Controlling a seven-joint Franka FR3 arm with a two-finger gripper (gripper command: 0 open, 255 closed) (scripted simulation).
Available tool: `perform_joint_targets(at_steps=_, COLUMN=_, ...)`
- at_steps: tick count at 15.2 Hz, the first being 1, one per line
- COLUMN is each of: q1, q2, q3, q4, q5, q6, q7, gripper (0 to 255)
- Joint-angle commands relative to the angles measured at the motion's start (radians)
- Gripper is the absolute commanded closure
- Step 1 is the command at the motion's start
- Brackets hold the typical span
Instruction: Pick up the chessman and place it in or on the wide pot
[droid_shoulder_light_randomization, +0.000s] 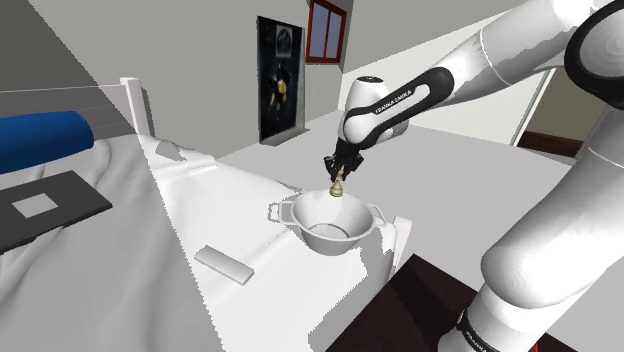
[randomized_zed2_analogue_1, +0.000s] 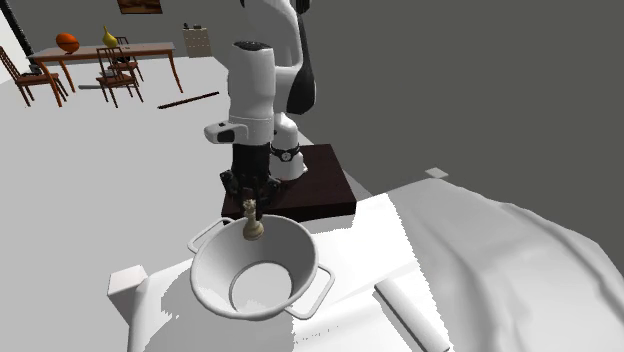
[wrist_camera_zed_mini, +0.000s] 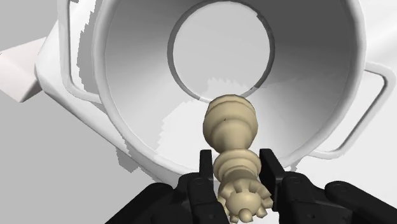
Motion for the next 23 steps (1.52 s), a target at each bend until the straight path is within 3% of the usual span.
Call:
perform_joint_targets(at_steps=1, q1=-0.005, q2=0.020, q3=-0.003, q4=-0.011, q5=-0.008, q6=0.031, q7=0.000, gripper=255)
perform_joint_targets(at_steps=14, q1=-0.014, q2=0.154, q3=-0.005, q4=-0.061, q5=-0.103, q6=0.209, q7=0.080, gripper=255)
perform_joint_targets(at_steps=21, q1=-0.014, q2=0.154, q3=-0.005, q4=-0.061, q5=-0.103, q6=0.209, q7=0.080, gripper=255)
perform_joint_targets(at_steps=22, q1=-0.014, q2=0.154, q3=-0.005, q4=-0.061, q5=-0.103, q6=0.209, q7=0.080, gripper=0)
perform_joint_targets(at_steps=23, q1=-0.014, q2=0.154, q3=-0.005, q4=-0.061, q5=-0.103, q6=0.209, q7=0.080, gripper=0)
